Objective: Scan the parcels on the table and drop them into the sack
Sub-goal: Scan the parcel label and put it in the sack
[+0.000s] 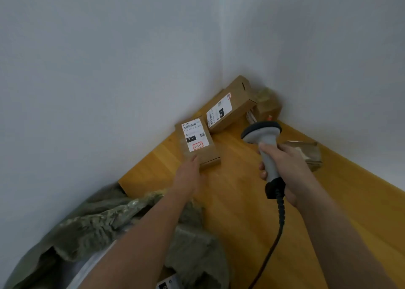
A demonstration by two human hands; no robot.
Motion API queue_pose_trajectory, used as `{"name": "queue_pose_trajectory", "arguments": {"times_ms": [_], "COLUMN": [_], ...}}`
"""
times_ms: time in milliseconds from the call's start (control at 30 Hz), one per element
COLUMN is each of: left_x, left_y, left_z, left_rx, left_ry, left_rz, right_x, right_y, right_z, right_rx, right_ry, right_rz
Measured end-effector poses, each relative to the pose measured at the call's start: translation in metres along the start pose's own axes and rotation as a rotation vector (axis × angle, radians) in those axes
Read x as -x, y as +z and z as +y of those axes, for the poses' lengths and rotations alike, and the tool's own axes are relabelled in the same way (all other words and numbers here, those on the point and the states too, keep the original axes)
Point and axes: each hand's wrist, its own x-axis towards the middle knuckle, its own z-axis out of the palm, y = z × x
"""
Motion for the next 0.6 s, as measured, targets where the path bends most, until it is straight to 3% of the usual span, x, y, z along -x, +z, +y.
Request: {"name": "queue_pose_trajectory", "arguments": {"times_ms": [167, 333, 433, 500, 600], "left_x": [-0.019, -0.003, 0.003, 0.009, 0.014], "left_y": [0.023, 0.021, 0.035, 0.045, 0.053], "left_z": [-0.001, 0.0, -0.015, -0.018, -0.013], "left_rx": [-0.107, -0.051, 0.108, 0.304, 0.544], "left_ry": [-0.084, -0.054, -0.322, -0.526, -0.609], "left_rz": [-0.13, 0.09, 0.155, 0.04, -0.093], "right_x": [-0.04, -0.077, -0.095, -0.097, -0.092], "right_y": [-0.003, 0.014, 0.027, 0.032, 0.036], "right_z": [0.017, 0.046, 0.071, 0.086, 0.103], "right_rx": [0.05, 0.1, 0.134, 0.151, 0.115], "right_ry": [0.038, 0.11, 0.19, 0.253, 0.319], "right_rz": [-0.049, -0.051, -0.053, -0.07, -0.104]}}
